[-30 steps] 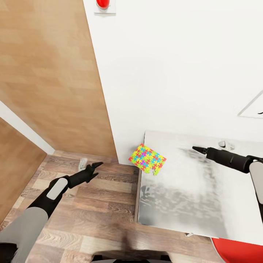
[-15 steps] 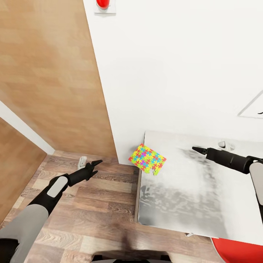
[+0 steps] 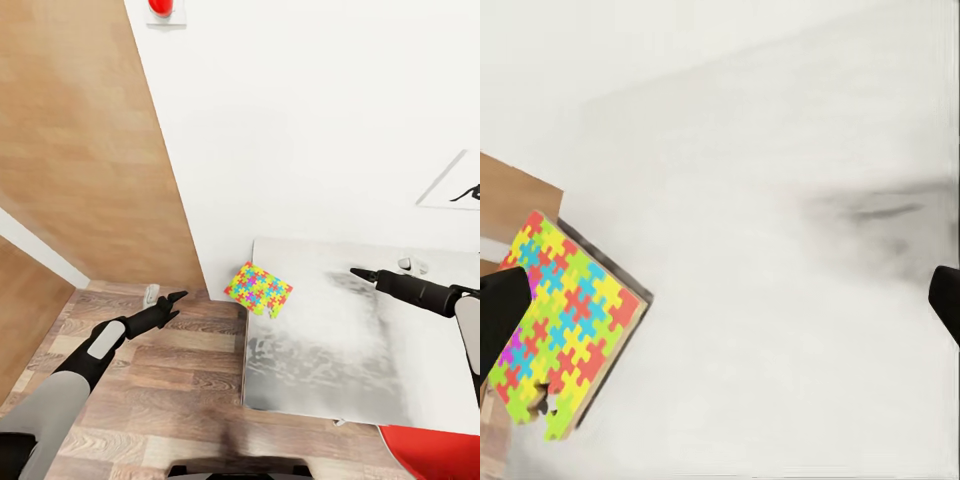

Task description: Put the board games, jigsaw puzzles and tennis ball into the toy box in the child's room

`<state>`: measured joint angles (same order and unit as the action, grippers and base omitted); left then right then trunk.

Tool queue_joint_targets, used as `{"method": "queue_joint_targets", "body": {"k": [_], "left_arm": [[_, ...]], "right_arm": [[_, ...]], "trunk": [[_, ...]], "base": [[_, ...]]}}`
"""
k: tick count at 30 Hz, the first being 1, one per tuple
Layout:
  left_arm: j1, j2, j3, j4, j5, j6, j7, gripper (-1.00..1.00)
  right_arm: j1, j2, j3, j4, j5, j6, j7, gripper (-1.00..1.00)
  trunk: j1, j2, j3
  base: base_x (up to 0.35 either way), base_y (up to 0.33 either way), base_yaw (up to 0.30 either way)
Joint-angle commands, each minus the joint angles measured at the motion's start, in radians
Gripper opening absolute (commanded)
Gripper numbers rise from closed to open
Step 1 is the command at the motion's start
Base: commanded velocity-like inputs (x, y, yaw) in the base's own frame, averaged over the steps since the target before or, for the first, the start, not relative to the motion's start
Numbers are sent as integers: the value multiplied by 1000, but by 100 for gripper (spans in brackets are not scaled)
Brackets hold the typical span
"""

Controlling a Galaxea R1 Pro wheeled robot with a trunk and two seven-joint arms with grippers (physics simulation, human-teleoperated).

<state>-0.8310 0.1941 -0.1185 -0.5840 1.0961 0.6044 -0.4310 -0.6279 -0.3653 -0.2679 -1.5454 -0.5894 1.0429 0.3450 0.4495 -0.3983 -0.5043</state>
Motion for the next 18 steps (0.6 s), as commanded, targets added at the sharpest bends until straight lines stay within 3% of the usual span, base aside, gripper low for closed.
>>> {"method": "queue_joint_targets", "body": {"k": [1, 18], "left_arm": [[-1, 0, -4, 0, 5, 2, -3, 100], [-6, -4, -5, 1, 9, 2, -26, 100]], "right_arm": [[-1, 0, -1, 0, 10, 4, 10, 100], [2, 3, 1, -2, 10, 4, 10, 100]], "trunk": [[1, -2, -1], [1, -2, -1]], "base": [[0, 0, -105], [0, 0, -40]]}}
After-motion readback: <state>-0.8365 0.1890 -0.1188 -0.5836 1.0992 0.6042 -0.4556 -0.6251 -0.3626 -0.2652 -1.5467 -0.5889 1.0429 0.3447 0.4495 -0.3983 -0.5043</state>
